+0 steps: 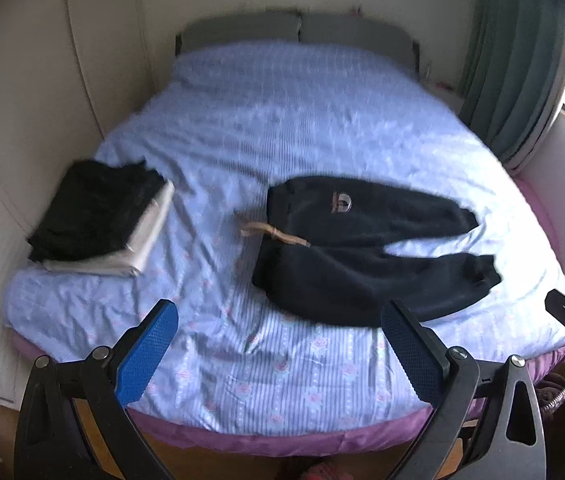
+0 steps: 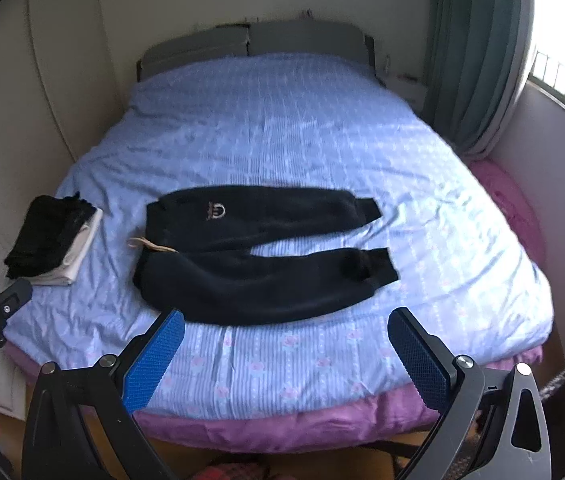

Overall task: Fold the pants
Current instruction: 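Grasp the waistband with the left tool while the right tool grasps the leg cuffs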

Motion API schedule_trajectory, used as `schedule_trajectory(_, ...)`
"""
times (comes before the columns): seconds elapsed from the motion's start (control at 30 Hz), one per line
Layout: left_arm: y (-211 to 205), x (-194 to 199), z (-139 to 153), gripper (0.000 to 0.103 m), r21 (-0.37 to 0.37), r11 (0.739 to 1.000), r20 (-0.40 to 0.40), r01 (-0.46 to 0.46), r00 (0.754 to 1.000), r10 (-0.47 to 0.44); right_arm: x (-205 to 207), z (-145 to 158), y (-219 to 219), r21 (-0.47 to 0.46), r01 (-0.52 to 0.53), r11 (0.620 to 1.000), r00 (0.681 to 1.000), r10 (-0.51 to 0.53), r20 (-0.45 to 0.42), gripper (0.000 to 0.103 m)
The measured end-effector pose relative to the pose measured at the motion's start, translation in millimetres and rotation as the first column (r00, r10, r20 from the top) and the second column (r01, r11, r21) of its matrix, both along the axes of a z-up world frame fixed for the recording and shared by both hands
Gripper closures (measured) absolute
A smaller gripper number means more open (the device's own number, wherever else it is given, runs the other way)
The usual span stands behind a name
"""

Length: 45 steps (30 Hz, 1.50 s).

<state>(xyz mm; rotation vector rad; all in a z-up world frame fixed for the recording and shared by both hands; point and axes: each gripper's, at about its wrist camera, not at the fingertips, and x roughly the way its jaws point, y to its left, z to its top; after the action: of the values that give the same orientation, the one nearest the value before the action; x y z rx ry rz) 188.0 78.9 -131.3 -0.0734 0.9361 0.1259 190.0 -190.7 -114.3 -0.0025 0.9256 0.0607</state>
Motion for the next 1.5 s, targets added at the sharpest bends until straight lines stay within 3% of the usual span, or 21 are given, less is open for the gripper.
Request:
schedule_trajectory(0.13, 5, 39, -51, 0.0, -0.02, 1.0, -0.09, 0.011, 0.996, -0.013, 31, -46, -1, 0.013, 0.051, 0.999, 0.997, -0.05, -0.053, 0.0)
schedule_trajectory(0.47, 3, 97, -158, 0.001, -0.018, 1.0, -0.181, 0.009, 0.983, -0.012, 92, -160, -21, -0.023, 0.134, 0.991, 0.98, -0.136, -0.147, 0.001)
schedule_trajectory(0.8, 4, 126, -228, 0.006, -0.122, 0.992, -0.255, -0.027, 0.967, -0.005, 122, -223, -60, 0.069, 0.309, 0.948, 0.938, -0.292, -0.187, 0.008)
schedule_trajectory(0.97, -1, 136, -243, 0.01, -0.167, 0.985, -0.269, -0.038, 0.963, -0.009, 130, -243, -67, 0.068, 0.319, 0.945, 0.931, -0.299, -0.207, 0.014)
schedule_trajectory(1.1, 12, 142, -254, 0.02, -0.325, 0.939, -0.309, -0.116, 0.951, 0.01, 134, -257, -77, 0.091, 0.337, 0.937, 0.922, -0.309, -0.234, 0.02)
schedule_trajectory(1.2, 9, 147, -249, 0.039, -0.333, 0.937, -0.303, -0.104, 0.953, -0.002, 140, -267, -79, 0.127, 0.338, 0.932, 0.919, -0.298, -0.257, 0.04)
schedule_trajectory(1.27, 7, 153, -241, 0.063, -0.35, 0.932, -0.292, -0.098, 0.956, -0.009, 144, -265, -76, 0.132, 0.326, 0.936, 0.923, -0.285, -0.259, 0.05)
schedule_trajectory(1.33, 9, 156, -229, 0.072, -0.364, 0.925, -0.278, -0.106, 0.961, 0.001, 149, -258, -74, 0.144, 0.298, 0.944, 0.933, -0.256, -0.252, 0.076)
schedule_trajectory(1.5, 7, 153, -186, 0.077, -0.341, 0.937, -0.21, -0.078, 0.978, 0.004, 150, -216, -74, 0.182, 0.225, 0.957, 0.96, -0.186, -0.209, 0.084)
